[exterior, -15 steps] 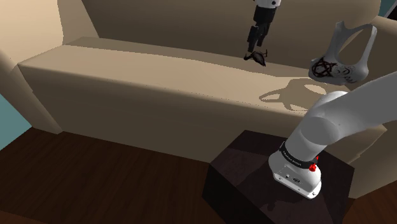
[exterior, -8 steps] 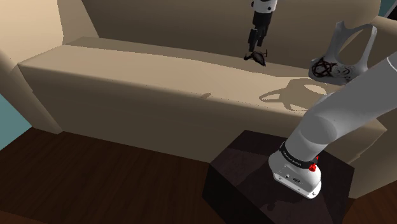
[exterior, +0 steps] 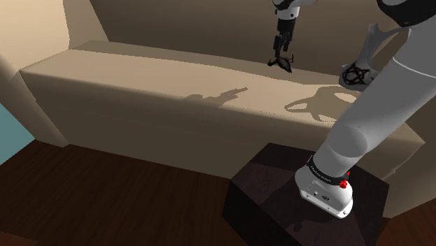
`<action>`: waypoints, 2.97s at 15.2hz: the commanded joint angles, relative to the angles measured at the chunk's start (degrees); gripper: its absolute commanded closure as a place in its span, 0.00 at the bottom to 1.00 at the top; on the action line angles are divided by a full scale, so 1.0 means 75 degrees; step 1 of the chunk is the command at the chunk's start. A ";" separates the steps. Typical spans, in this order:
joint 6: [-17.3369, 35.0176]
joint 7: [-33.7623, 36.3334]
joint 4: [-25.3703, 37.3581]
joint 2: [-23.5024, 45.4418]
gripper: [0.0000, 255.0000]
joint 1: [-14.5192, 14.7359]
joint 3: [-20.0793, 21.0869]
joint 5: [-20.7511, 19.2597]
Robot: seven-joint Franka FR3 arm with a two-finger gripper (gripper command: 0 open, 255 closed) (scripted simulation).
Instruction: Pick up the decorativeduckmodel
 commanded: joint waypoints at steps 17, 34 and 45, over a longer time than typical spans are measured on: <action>0.0090 -0.1588 0.3687 0.4098 0.00 -0.1304 -0.0459 0.0811; 0.0232 -0.1568 0.3574 0.4132 1.00 -0.1302 -0.0451 0.0819; -0.0797 -0.1726 0.4475 0.3975 1.00 -0.1338 -0.0501 0.0788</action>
